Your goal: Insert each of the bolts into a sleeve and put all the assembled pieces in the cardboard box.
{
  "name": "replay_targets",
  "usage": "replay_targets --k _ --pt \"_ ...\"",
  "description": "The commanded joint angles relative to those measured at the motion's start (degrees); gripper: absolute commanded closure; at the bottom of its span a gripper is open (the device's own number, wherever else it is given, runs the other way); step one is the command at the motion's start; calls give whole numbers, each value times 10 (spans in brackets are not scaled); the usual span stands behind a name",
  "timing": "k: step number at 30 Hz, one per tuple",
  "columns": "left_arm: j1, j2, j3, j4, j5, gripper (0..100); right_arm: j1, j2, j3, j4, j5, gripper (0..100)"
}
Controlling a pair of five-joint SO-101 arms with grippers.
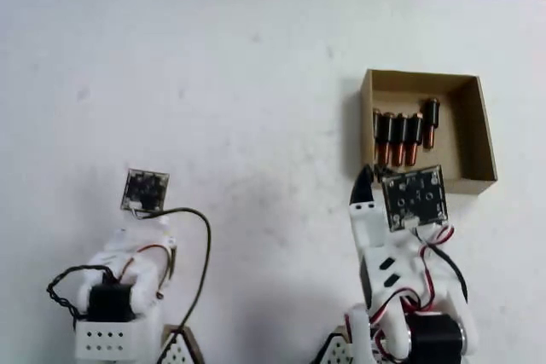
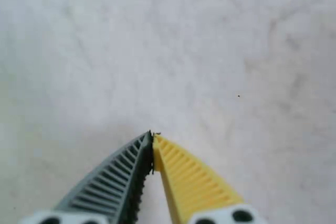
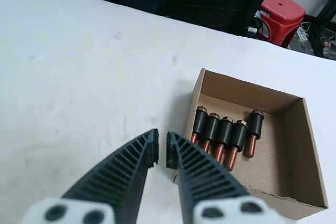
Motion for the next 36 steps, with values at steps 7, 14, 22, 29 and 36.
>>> replay_targets --k 7,14,22,29,36 --pt "-4 -5 -1 -11 4 977 0 -85 -3 -12 8 981" --pt "-4 -5 -1 -11 4 977 2 -85 -3 -10 44 981" --pt "-4 -5 -1 -11 4 977 81 -85 76 -58 44 981" --pt "-4 -5 -1 -11 4 977 73 -85 155 -134 42 981" --pt "-4 -5 -1 -11 4 977 -3 -85 193 -134 41 981"
